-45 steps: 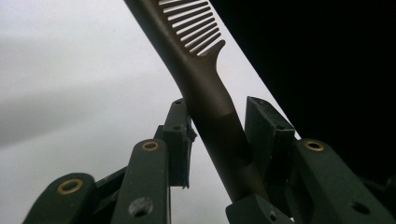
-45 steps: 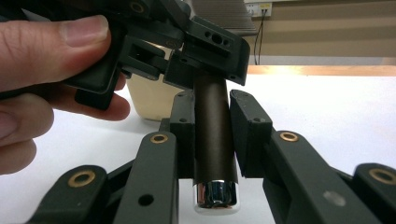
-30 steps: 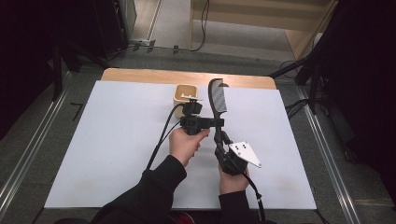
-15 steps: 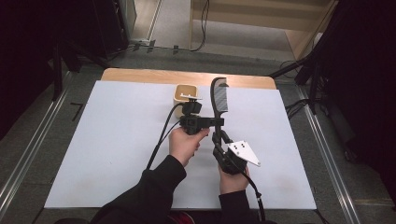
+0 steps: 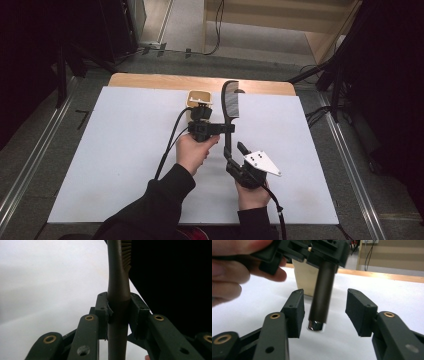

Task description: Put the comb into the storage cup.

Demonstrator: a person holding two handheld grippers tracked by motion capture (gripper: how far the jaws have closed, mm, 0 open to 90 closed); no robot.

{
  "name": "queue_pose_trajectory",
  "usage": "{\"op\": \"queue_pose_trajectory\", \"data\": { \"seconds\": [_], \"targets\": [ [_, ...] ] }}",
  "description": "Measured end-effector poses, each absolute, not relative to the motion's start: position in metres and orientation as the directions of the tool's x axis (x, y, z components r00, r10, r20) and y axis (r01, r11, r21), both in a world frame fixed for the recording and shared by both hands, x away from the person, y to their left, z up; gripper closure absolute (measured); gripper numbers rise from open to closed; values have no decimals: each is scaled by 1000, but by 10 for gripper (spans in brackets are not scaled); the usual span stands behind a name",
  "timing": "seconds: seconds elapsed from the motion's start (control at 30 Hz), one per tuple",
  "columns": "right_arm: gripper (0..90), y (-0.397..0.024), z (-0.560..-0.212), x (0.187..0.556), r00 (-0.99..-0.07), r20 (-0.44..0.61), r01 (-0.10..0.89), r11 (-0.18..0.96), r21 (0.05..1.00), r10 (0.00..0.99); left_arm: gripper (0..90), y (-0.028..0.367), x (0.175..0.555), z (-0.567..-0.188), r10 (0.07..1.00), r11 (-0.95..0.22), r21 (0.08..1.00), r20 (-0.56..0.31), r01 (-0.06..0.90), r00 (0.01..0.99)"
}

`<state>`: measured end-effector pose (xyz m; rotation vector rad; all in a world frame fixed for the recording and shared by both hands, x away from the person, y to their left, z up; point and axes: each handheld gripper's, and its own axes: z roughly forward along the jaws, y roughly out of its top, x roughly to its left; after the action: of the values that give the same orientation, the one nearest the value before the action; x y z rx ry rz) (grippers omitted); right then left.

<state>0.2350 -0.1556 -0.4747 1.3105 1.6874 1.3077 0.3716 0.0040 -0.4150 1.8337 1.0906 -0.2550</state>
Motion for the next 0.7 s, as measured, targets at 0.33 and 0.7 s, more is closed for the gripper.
{"op": "queue_pose_trajectory", "data": {
  "seconds": [0.33,0.7],
  "targets": [
    [373,-151,-481,233,-343,85,384,57,922,935,726,11,373,-413,607,-169,642,-530,748,592],
    [320,-155,-486,234,-387,23,385,138,913,922,726,24,376,-409,627,-169,653,-507,739,592]
  ]
}}
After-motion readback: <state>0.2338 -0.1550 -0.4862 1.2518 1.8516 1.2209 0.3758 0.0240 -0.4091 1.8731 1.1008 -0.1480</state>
